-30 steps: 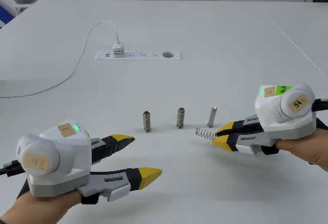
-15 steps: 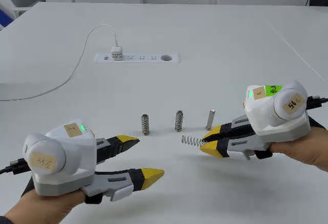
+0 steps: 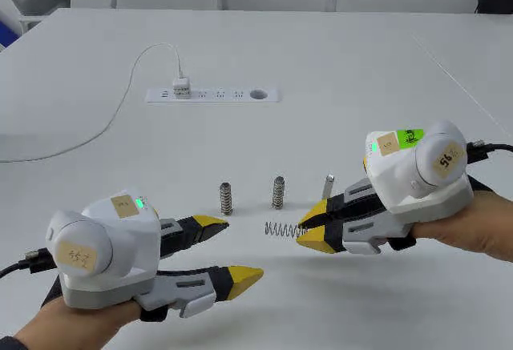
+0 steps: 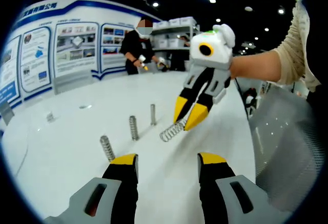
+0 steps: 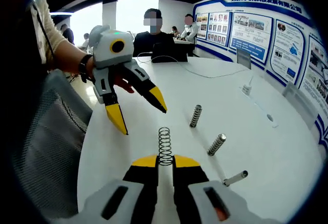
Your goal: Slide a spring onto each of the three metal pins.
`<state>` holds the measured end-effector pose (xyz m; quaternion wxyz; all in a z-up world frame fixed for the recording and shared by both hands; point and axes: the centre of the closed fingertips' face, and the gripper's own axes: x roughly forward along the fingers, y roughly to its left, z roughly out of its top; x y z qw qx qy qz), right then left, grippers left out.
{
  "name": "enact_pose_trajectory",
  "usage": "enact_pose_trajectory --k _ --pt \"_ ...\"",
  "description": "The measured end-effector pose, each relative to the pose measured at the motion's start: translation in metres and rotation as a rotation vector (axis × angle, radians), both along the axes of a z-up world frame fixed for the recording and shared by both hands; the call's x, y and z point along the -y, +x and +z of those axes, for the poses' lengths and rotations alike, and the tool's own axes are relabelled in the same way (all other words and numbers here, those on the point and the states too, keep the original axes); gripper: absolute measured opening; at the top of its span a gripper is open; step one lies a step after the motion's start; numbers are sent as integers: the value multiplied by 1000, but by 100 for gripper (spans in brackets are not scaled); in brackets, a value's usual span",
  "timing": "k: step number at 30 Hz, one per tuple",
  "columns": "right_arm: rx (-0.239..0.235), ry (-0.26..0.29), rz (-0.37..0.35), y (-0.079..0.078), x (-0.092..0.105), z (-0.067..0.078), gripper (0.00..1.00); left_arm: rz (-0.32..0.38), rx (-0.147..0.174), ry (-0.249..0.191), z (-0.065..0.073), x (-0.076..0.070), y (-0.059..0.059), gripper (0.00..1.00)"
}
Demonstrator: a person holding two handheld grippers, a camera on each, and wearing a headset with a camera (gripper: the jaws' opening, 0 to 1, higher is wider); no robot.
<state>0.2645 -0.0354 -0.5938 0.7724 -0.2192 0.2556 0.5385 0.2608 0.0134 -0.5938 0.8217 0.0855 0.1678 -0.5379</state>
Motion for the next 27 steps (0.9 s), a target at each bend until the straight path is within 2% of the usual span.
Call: enact_pose_trajectory --k 16,27 --pt "5 -33 131 -17 -19 3 11 -67 33 8 3 12 -10 36" --pt "0 -63 177 -25 -20 0 11 -122 56 32 1 18 -18 27"
